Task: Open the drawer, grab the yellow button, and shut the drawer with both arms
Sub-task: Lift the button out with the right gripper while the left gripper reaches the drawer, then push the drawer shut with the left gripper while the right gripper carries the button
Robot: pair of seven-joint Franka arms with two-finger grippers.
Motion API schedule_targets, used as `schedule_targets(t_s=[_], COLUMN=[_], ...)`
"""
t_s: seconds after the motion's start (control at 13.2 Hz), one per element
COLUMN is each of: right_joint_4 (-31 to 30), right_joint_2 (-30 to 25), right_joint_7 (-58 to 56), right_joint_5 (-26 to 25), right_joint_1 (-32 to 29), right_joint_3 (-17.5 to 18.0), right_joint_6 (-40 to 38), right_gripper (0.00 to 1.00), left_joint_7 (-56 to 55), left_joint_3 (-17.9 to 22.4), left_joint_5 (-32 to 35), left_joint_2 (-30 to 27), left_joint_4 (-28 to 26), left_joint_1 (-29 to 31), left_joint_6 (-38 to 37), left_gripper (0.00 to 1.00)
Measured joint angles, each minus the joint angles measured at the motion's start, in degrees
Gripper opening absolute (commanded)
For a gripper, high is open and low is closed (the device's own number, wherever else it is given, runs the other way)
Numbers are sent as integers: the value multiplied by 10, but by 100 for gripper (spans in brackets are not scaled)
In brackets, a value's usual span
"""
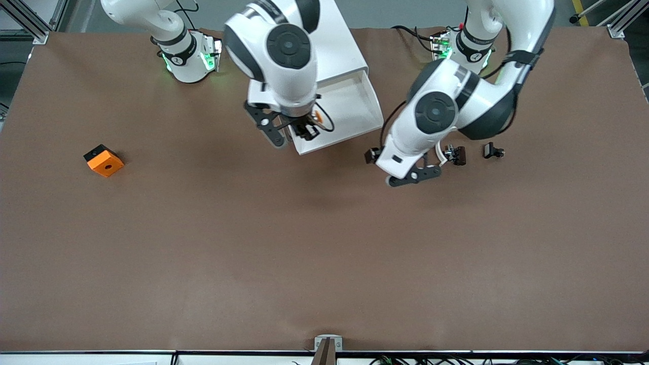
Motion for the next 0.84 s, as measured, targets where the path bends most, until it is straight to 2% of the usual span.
schedule_targets(t_s=[0.23,0.46,0.68,0.84], right_joint_4=[10,8,-16,-59], right_joint_2=[-50,-91,-97,-96], right_joint_7=[-200,-407,-616,-709], right_joint_5=[-1,-3,-22,-39], right_joint_1=[-74,-179,-295,-350], right_joint_3=[-5,-9,-11,-11], right_joint_6=[-86,-130,-123,-69], right_gripper=[22,23,23,25], left_joint_7=[-24,-24,-40,-73], left_joint_3=[0,1,0,0], left_joint_5=[0,8,8,8], left_joint_2=[11,27,43,49], left_joint_4=[-1,-1,-1,-1], left_joint_1=[-34,-34,-42,-63], left_joint_6=[68,96,100,99], left_gripper=[100,100,100,100])
